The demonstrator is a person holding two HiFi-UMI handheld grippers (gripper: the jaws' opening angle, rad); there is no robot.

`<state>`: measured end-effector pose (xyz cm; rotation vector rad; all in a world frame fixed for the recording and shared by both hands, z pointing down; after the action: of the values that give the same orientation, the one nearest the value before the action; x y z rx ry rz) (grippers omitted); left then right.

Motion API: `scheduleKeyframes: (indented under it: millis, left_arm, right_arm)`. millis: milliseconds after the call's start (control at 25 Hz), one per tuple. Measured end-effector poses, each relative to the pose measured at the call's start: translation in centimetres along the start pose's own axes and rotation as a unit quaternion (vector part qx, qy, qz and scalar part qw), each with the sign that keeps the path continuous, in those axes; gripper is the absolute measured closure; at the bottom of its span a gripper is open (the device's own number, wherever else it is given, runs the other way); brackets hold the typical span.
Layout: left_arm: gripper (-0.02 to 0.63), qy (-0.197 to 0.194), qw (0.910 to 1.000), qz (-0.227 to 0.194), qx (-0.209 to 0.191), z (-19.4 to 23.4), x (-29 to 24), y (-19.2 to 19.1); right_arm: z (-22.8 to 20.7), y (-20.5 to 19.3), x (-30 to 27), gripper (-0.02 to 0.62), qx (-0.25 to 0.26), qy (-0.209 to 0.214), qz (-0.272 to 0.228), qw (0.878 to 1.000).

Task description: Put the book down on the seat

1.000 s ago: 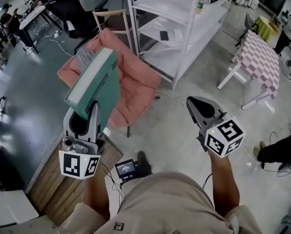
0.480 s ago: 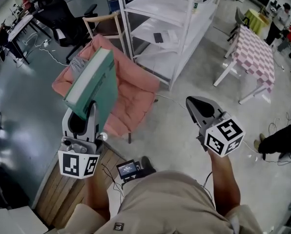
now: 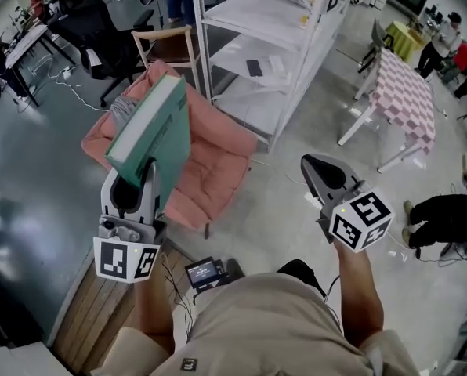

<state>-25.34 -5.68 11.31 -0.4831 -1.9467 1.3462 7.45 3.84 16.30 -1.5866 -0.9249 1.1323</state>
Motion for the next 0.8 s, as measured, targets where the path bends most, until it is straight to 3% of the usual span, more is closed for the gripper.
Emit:
scheduleKeyframes:
  millis: [360,800]
  left_arm:
    - [0.461,0.017,0.9998,0.002,0.014,2.8,-0.8,-1.8]
    - [0.46,0.053,0.9983,0.026,0.004,3.2,-4.1,-4.5]
  right_arm:
    - [-0.4,0.9,-4.7,0.603,0.01,0.018,-0.002,1.0]
    - [-4.0,1.7,-11.7,0.603,0.012,0.081,-0.003,0.997]
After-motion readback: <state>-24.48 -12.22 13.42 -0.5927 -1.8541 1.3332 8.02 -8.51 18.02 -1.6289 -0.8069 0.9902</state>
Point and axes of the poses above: the fingertips, and each gripper's own axes: x backward along the fingers, z to its left, y out of its top, the point moved 7 cm from there along x, backward along the fingers, and after that the axes turned 7 degrees about -x, right-handed, at the moved point
